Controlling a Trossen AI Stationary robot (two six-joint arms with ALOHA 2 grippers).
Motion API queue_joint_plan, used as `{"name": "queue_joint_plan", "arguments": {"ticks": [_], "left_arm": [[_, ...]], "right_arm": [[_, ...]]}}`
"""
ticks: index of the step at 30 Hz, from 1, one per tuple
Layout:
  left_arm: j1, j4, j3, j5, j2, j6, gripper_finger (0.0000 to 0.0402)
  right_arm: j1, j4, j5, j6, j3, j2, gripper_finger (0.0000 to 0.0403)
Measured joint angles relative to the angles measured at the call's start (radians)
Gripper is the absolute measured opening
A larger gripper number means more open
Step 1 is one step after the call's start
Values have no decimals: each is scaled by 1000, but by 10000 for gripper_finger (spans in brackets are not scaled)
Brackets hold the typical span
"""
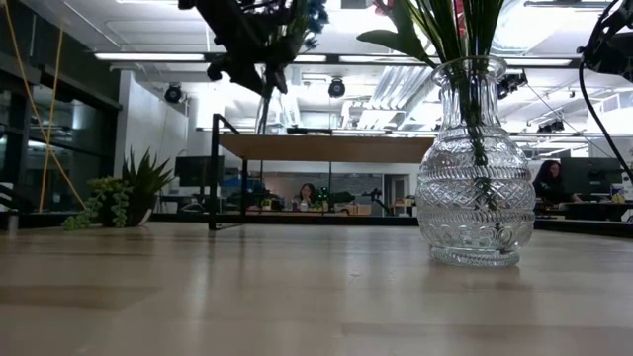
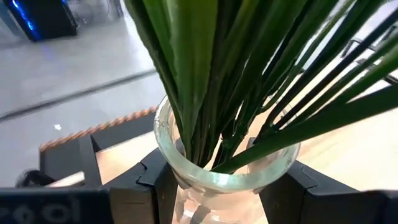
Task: Pick and place flowers into a vace then onto a shelf
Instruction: Put the left transparent flower vase with the flowers on the shelf
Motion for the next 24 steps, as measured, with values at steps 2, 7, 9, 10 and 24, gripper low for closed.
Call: {"name": "queue_joint_plan", "arguments": {"ticks": [2,7,9,10,24], "left_arm": [[0,38,-25,-8,-2,-7,212],[0,72,-57,-11,-5,-21,215],[-1,70,-57,-11,-4,-21,214],[-1,69,-57,-11,-4,-21,214],[0,36,-64,13,-8,-26,250]], "right_arm": [[0,-2,0,5,0,0,94],[0,-3,0,7,0,1,94],[0,-3,0,8,0,1,94],[0,-3,0,8,0,1,94],[0,-3,0,8,0,1,94]]}}
